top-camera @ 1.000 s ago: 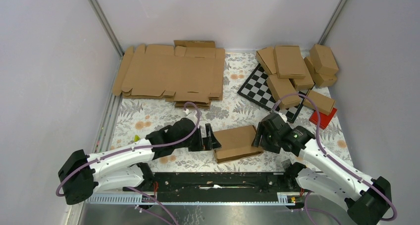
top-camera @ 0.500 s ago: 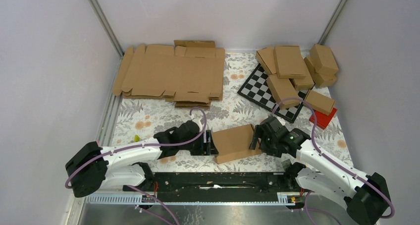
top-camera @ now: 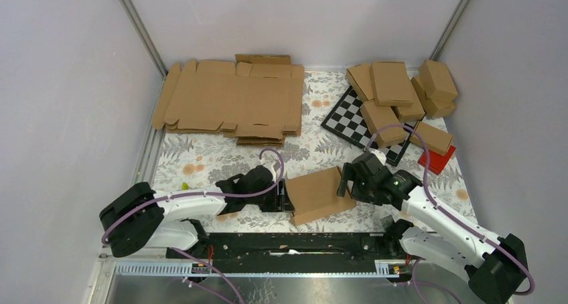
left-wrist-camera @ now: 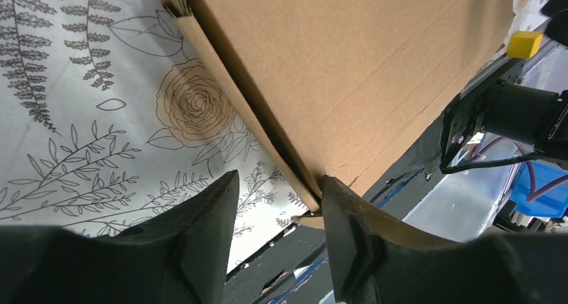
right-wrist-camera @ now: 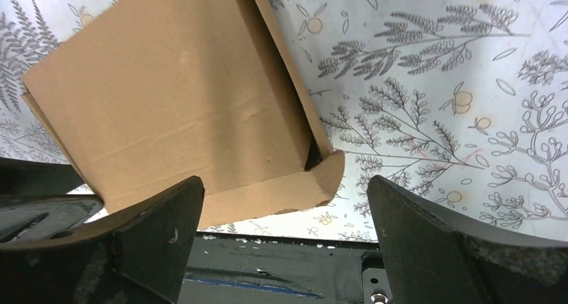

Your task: Fold the paper box

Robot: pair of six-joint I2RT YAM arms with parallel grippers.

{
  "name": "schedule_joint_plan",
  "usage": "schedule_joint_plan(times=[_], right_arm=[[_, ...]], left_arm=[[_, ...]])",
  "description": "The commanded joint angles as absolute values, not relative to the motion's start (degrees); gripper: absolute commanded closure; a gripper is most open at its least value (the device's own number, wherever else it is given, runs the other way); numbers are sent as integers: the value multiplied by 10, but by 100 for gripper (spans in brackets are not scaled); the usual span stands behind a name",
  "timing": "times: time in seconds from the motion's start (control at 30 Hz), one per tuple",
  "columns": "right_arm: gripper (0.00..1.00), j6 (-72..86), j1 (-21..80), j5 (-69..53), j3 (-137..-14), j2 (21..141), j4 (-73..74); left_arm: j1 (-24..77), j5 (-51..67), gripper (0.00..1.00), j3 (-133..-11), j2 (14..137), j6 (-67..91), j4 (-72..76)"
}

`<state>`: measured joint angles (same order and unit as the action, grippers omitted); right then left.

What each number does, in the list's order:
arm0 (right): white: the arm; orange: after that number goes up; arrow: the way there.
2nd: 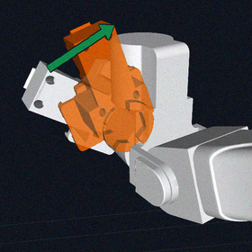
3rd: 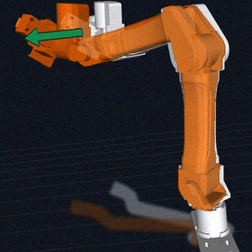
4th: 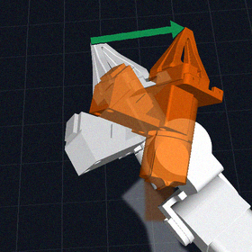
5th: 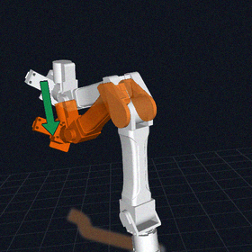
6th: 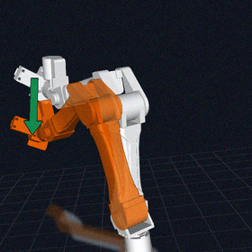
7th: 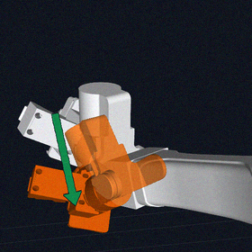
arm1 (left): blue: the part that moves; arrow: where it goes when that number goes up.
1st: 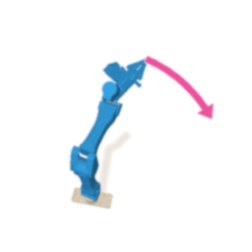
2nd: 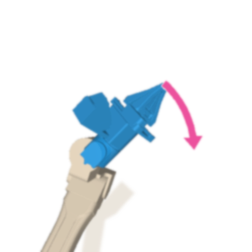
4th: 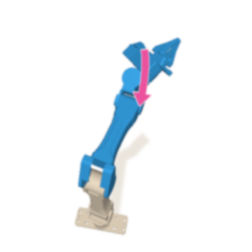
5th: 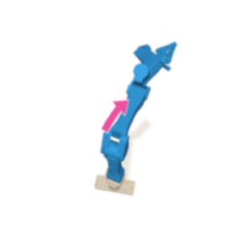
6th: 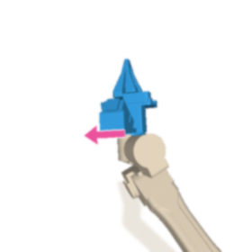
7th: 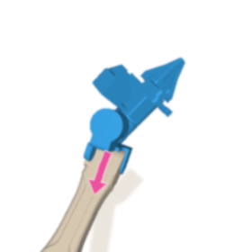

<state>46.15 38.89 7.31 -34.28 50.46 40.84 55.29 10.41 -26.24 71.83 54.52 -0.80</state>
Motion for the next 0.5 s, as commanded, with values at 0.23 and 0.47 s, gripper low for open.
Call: schedule_joint_plan(times=[0.23,0.47], right_arm=[[2,438,391,113,-345,557,378],[24,464,390,94,-294,557,333]], left_arm=[[545,109,57,-243,748,541,31],[546,112,63,-256,735,533,24]])
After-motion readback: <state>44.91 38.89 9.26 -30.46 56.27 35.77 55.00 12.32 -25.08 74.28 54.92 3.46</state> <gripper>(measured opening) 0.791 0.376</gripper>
